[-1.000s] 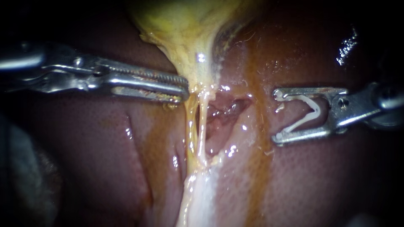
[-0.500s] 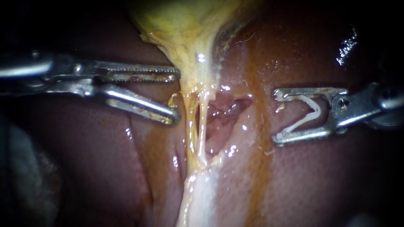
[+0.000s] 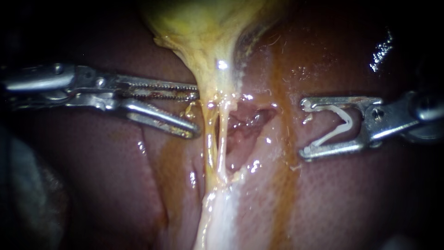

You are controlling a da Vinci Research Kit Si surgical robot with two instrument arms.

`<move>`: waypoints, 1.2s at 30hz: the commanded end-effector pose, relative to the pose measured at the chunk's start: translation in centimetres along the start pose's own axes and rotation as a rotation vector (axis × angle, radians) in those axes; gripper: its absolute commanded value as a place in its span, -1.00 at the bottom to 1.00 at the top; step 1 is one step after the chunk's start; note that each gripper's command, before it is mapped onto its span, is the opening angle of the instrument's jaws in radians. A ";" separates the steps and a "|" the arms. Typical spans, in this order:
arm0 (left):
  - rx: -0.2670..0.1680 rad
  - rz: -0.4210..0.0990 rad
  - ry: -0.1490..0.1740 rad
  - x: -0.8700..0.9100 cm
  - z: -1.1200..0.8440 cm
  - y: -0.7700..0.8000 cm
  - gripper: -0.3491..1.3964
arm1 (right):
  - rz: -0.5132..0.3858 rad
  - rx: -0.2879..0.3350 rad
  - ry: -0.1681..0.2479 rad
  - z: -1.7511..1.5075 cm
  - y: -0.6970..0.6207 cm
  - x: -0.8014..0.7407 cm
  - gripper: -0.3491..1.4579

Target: Grabbing gallbladder

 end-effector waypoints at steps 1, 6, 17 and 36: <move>0.001 -0.007 0.000 0.00 0.00 0.01 -0.31 | 0.000 0.000 0.000 0.00 0.00 0.00 -0.06; 0.002 -0.008 -0.006 0.00 -0.01 0.01 -0.42 | 0.000 0.000 0.000 0.00 0.00 0.00 -0.06; -0.009 -0.025 -0.013 0.12 -0.17 0.03 -1.00 | 0.000 0.000 0.000 0.00 0.00 0.00 -0.06; -0.064 -0.105 -0.054 0.58 -0.92 0.01 -1.00 | 0.000 0.000 0.000 0.00 0.00 0.00 -0.06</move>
